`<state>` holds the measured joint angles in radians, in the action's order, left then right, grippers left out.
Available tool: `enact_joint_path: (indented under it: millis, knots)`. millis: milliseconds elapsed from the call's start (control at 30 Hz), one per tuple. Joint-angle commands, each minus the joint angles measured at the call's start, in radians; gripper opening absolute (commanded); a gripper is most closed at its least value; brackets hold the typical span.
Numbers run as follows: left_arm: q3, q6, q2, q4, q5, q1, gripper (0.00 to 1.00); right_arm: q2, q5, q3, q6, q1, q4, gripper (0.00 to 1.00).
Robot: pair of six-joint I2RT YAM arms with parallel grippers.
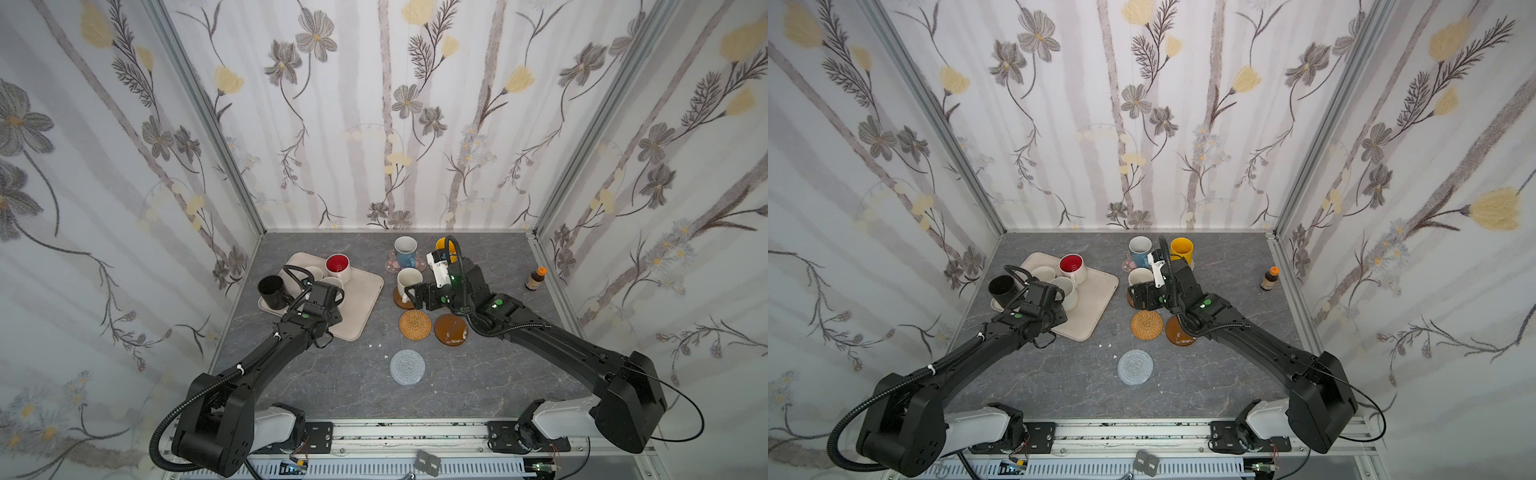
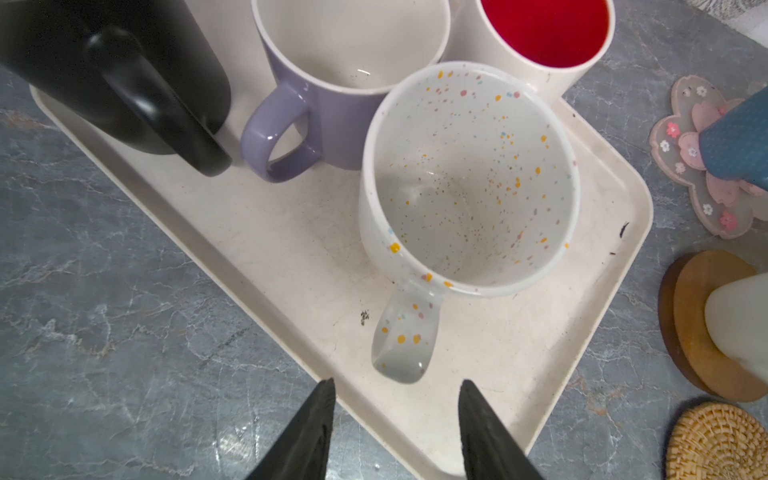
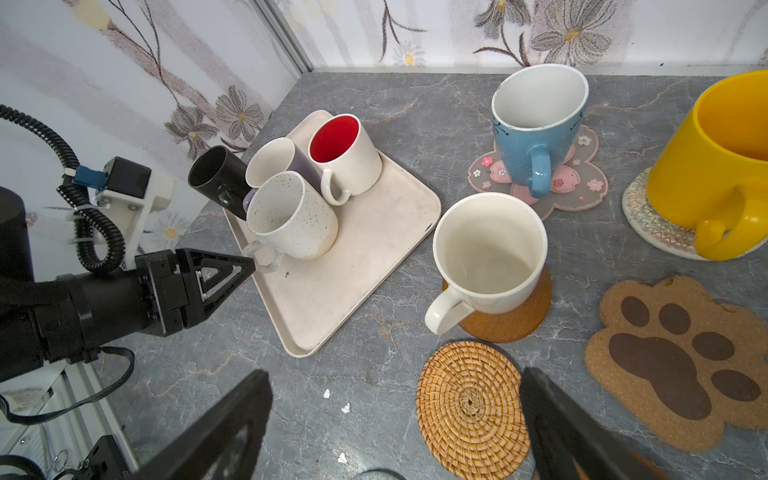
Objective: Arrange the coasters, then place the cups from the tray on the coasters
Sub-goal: 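Move the left gripper to the speckled white mug on the tray and grip its handle, then lift the speckled mug with the left gripper and carry it over the rattan coaster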
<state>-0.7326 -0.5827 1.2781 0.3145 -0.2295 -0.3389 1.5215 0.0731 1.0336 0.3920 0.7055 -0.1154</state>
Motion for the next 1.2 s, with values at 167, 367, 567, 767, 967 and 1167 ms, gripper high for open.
enact_joint_path:
  millis: [167,367,567,767,967,1167]
  knots:
    - [-0.033,0.015,0.08,-0.037,-0.024,0.019,0.48,0.011,0.01,-0.001,-0.004,-0.001,0.062,0.93]
    - [-0.053,0.021,0.117,-0.051,-0.021,0.023,0.38,0.021,0.012,0.0,-0.007,0.0,0.066,0.93]
    - [-0.068,0.026,0.138,-0.057,-0.014,0.021,0.27,0.028,0.012,-0.001,-0.012,0.0,0.065,0.93]
    - [-0.07,0.033,0.143,-0.064,-0.001,0.022,0.17,0.029,0.011,-0.009,-0.013,-0.001,0.066,0.93]
    - [-0.075,0.038,0.132,-0.066,0.02,0.021,0.11,0.025,0.01,-0.009,-0.013,-0.001,0.064,0.93]
    - [-0.088,0.077,0.103,-0.063,0.088,0.013,0.07,0.023,0.01,-0.009,-0.013,-0.001,0.061,0.93]
